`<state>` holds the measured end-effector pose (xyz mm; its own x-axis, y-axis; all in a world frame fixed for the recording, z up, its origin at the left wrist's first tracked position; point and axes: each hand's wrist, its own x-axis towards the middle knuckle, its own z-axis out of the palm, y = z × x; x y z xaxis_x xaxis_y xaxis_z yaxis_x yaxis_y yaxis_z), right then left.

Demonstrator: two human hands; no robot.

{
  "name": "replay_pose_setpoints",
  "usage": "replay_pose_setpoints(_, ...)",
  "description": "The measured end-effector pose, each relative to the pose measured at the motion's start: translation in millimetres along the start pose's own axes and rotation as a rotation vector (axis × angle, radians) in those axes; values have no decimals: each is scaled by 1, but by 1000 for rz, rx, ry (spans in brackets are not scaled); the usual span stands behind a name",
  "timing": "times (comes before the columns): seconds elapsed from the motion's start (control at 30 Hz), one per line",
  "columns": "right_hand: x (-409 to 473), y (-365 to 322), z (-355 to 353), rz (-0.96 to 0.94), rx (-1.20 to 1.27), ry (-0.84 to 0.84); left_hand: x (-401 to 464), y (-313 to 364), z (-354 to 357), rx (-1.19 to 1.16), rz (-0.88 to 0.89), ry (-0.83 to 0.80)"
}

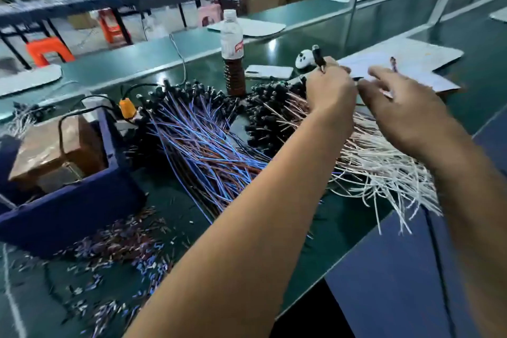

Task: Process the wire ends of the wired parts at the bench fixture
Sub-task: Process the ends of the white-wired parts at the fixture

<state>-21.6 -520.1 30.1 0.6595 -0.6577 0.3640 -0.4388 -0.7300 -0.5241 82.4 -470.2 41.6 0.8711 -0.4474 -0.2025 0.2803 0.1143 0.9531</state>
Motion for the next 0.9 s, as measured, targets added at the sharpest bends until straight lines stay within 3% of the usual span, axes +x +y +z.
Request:
replay_pose_setpoints(0.07, -3, -9, -1, 62, 236, -205, 1, 1, 7, -81, -17, 5)
replay_pose_setpoints(0.13, -3, -7, -1, 66, 277, -228, 3, 6, 5, -98, -49, 10)
replay_pose_setpoints(0.2, 3, 4, -2, -14, 128, -99, 9, 5, 2, -31, -49, -24)
replay_pose_setpoints(0.33, 21, 19, -6, -69, -71, 160, 26, -1, -12, 342, 28, -49)
replay_pose_setpoints(0.43, 30, 24, 16, -64, -138, 195, 34, -1, -21, 274, -132, -142)
replay_pose_setpoints(0.5, 36, 28, 40, -79, -260, 73, 34, -1, -28, 218, -247, -225)
replay_pose_setpoints(0.63, 38, 33, 72, 8, -463, -470, 20, -5, -47, 243, -289, -252)
replay_pose_setpoints(0.7, 38, 28, 74, 69, -474, -529, 8, -6, -65, 256, -271, -313)
replay_pose_setpoints(0.8, 36, 12, 69, 97, -443, -411, -13, -4, -101, 378, -247, -452)
replay_pose_setpoints(0.9, 24, -27, 67, -46, -296, -166, -37, 3, -148, 544, -197, -593)
